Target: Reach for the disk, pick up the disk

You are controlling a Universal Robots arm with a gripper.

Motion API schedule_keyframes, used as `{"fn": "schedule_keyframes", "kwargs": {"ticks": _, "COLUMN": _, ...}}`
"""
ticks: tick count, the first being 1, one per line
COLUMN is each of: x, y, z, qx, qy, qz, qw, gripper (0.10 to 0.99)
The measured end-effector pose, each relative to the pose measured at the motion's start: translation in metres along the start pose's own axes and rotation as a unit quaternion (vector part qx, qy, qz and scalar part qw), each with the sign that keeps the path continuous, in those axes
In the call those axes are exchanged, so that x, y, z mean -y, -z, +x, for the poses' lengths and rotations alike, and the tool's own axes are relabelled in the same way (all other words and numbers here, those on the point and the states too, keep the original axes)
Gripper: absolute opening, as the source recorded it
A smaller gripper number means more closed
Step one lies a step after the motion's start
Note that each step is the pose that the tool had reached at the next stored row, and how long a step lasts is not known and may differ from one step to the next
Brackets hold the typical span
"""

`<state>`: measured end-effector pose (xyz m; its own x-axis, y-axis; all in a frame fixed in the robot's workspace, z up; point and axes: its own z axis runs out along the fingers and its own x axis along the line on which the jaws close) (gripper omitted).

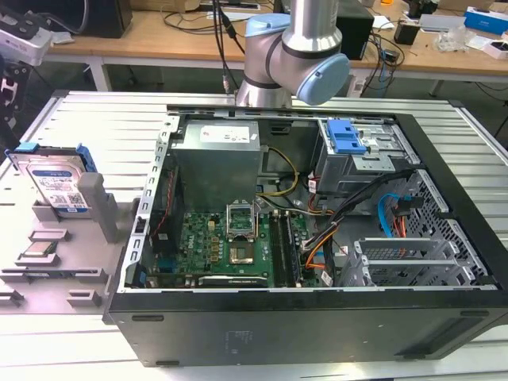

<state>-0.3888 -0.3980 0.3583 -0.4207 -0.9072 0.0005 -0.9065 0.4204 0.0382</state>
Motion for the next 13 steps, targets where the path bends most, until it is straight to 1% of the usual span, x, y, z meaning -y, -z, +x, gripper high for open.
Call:
{"fn": "schedule_keyframes", "kwargs": {"ticks": 3, "x": 0.0, "y": 0.0, "z": 0.0, "qx": -0.0011, "qy": 0.028, "qz": 0.0, "qw": 0.9996, "gripper": 0.106}}
{"fn": "schedule_keyframes", "kwargs": {"ticks": 8, "x": 0.0, "y": 0.0, "z": 0.0, "qx": -0.0021, "qy": 0.055, "qz": 0.0, "qw": 0.9985, "gripper": 0.106}}
{"fn": "schedule_keyframes", "kwargs": {"ticks": 11, "x": 0.0, "y": 0.0, "z": 0.0, "qx": -0.003, "qy": 0.077, "qz": 0.0, "qw": 0.997, "gripper": 0.106}}
{"fn": "schedule_keyframes", "kwargs": {"ticks": 13, "x": 0.0, "y": 0.0, "z": 0.0, "qx": -0.0033, "qy": 0.087, "qz": 0.0, "qw": 0.9962, "gripper": 0.106}}
